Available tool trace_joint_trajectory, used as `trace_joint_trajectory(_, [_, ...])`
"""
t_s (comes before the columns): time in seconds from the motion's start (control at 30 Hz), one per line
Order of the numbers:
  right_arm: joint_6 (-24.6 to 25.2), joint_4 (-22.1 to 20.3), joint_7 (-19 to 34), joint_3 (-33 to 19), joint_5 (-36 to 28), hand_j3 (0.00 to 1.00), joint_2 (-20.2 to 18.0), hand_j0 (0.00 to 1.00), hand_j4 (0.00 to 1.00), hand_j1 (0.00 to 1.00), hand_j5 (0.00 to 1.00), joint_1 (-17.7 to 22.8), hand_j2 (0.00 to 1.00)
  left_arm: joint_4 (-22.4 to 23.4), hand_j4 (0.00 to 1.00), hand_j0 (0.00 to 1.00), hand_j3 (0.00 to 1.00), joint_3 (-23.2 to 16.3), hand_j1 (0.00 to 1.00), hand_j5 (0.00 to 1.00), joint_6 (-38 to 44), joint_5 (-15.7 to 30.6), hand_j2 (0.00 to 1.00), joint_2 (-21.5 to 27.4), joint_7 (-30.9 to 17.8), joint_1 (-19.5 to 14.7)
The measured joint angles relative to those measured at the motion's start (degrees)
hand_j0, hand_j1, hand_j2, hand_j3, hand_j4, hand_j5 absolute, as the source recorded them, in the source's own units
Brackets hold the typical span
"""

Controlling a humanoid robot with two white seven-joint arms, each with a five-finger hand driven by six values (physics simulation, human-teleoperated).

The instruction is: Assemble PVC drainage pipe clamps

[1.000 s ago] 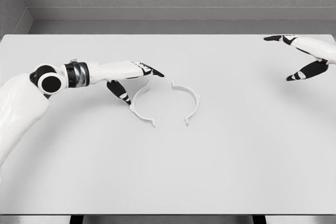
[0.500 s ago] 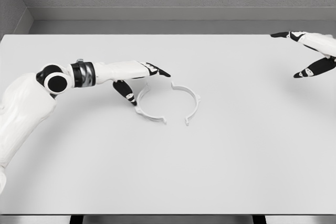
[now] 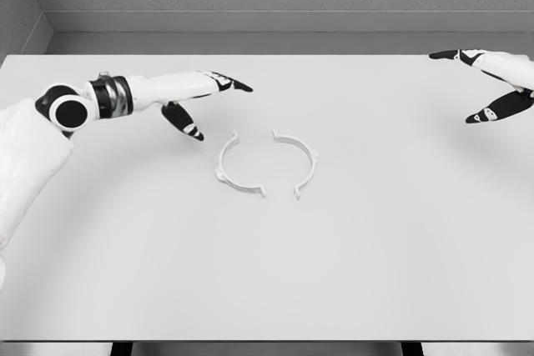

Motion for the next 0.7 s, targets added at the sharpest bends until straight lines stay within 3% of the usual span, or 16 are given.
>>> trace_joint_trajectory(0.07, [0.00,-0.19,0.00,0.00,0.00,1.00,0.00,1.00,1.00,1.00,1.00,0.00,1.00,2.61,1.00,1.00,1.00,0.61,1.00,1.00,0.01,-2.66,1.00,-2.46,0.00,-2.02])
trace_joint_trajectory(0.27, [0.00,-0.38,0.00,0.00,0.00,1.00,0.01,1.00,1.00,1.00,1.00,0.00,1.00,5.42,1.00,1.00,1.00,0.80,1.00,1.00,-0.04,-10.67,1.00,-7.90,-0.01,-2.20])
trace_joint_trajectory(0.7, [0.00,-0.97,0.00,0.00,0.00,1.00,0.03,1.00,1.00,1.00,1.00,0.09,1.00,5.85,1.00,1.00,1.00,1.32,1.00,1.00,-0.04,-13.89,1.00,-7.99,-0.01,-3.26])
